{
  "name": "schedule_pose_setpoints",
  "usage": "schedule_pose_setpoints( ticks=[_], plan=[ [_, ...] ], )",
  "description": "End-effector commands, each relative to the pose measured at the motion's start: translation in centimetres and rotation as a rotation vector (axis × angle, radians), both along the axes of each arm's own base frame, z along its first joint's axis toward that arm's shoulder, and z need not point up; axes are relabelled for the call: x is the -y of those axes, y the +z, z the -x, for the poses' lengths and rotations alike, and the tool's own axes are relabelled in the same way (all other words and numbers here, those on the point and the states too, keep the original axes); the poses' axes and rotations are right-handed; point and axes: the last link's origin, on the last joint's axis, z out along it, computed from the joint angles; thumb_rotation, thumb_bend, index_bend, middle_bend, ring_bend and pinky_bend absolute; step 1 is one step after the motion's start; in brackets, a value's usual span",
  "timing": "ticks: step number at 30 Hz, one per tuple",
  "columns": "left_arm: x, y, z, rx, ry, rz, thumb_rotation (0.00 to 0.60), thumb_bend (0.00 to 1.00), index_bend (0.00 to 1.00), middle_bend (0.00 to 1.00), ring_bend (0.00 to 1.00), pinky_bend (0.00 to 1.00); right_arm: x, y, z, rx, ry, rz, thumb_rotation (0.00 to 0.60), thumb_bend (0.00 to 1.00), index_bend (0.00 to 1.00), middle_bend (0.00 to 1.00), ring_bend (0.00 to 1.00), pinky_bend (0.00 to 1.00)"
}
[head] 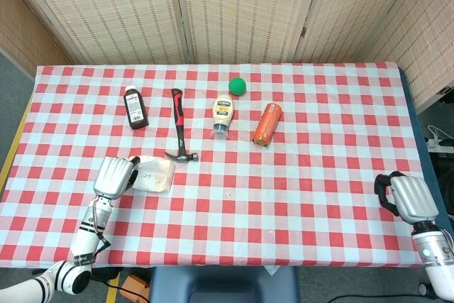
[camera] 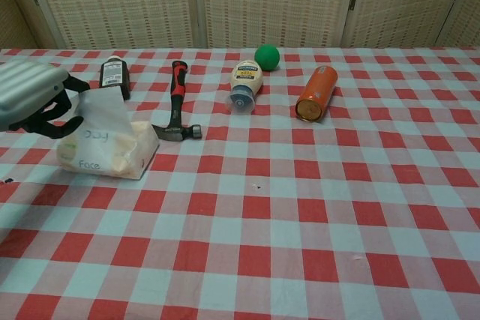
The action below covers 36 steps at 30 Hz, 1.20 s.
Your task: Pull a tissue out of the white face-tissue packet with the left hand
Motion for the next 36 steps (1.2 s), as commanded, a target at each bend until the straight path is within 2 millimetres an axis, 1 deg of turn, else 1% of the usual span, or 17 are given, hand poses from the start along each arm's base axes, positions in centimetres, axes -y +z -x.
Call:
schedule_pose_setpoints(
  ticks=[1, 4, 5, 8, 12, 13, 15, 16, 20, 21, 22, 27, 30, 33, 36],
  plan=[
    [0.3, 0.7, -0.5, 0.011, -0.022, -0.018, 0.6, 0.53, 0.68, 0.93, 0.97, 1.0, 0.0, -0.1, 0.0, -0.003, -0.002, -0.005, 0.6, 0.44, 0.62, 0.62, 0.44, 0.69],
    [0.8, 1.9, -0.5, -0.001, -0.03, -0.045, 0.6, 0.55, 0.68, 0.93, 0.97, 1.0, 0.0, -0.1, 0.0, -0.006, -0.003, -0.009, 0.6, 0.44, 0.62, 0.62, 0.44, 0.69],
    [1.0, 2.6, -0.3, -0.009, -0.029, -0.066, 0.6, 0.55, 0.69, 0.94, 0.97, 1.0, 0.0, -0.1, 0.0, -0.006, -0.004, -0.01, 0.6, 0.44, 0.62, 0.62, 0.44, 0.69],
    [2.1, 4.5, 1.0, -0.041, 0.003, -0.118, 0.6, 0.55, 0.7, 0.94, 0.97, 1.0, 0.0, -0.1, 0.0, -0.008, -0.006, -0.013, 0.6, 0.44, 0.62, 0.62, 0.44, 0.69],
    [2.8, 5.3, 1.7, -0.053, 0.024, -0.129, 0.6, 0.55, 0.71, 0.95, 0.97, 1.0, 0.0, -0.2, 0.0, -0.01, -0.007, -0.015, 0.6, 0.44, 0.62, 0.62, 0.44, 0.69],
    [3.2, 5.8, 2.2, -0.059, 0.039, -0.132, 0.6, 0.55, 0.71, 0.95, 0.97, 1.0, 0.0, -0.2, 0.0, -0.011, -0.007, -0.017, 0.6, 0.44, 0.62, 0.62, 0.44, 0.69],
    [5.6, 7.9, 4.7, -0.121, 0.082, -0.149, 0.6, 0.55, 0.71, 0.95, 0.97, 1.0, 0.0, -0.3, 0.1, -0.016, -0.01, -0.026, 0.6, 0.44, 0.62, 0.62, 0.44, 0.69],
    [6.4, 8.4, 5.2, -0.145, 0.08, -0.145, 0.6, 0.55, 0.71, 0.95, 0.97, 1.0, 0.1, -0.3, 0.1, -0.018, -0.009, -0.025, 0.6, 0.44, 0.62, 0.62, 0.44, 0.69],
    [7.9, 8.9, 6.0, -0.153, 0.084, -0.153, 0.6, 0.54, 0.7, 0.95, 0.97, 1.0, 0.1, -0.5, 0.1, -0.028, -0.013, -0.029, 0.6, 0.44, 0.62, 0.62, 0.44, 0.69],
    [8.2, 8.9, 6.2, -0.155, 0.082, -0.152, 0.6, 0.54, 0.68, 0.95, 0.97, 1.0, 0.1, -0.6, 0.1, -0.03, -0.014, -0.031, 0.6, 0.44, 0.62, 0.62, 0.44, 0.69],
    [8.4, 8.8, 6.4, -0.158, 0.084, -0.15, 0.6, 0.52, 0.63, 0.95, 0.97, 1.0, 0.1, -0.6, 0.2, -0.033, -0.015, -0.034, 0.6, 0.44, 0.62, 0.62, 0.44, 0.69],
    [9.7, 8.6, 7.3, -0.157, 0.117, -0.135, 0.6, 0.44, 0.35, 0.93, 0.96, 1.0, 0.1, -0.6, 0.2, -0.035, -0.015, -0.034, 0.6, 0.44, 0.62, 0.62, 0.44, 0.69],
    [10.2, 8.6, 7.6, -0.147, 0.137, -0.13, 0.6, 0.42, 0.25, 0.92, 0.95, 1.0, 0.2, -0.6, 0.2, -0.037, -0.02, -0.031, 0.6, 0.44, 0.62, 0.62, 0.44, 0.69],
    [10.9, 8.4, 7.9, -0.119, 0.151, -0.121, 0.6, 0.41, 0.19, 0.92, 0.95, 1.0, 0.2, -0.7, 0.2, -0.038, -0.019, -0.034, 0.6, 0.44, 0.62, 0.62, 0.44, 0.69],
    [11.1, 8.4, 7.9, -0.111, 0.149, -0.101, 0.6, 0.41, 0.14, 0.91, 0.95, 1.0, 0.2, -0.7, 0.1, -0.036, -0.017, -0.038, 0.6, 0.43, 0.62, 0.62, 0.44, 0.69]
  ],
)
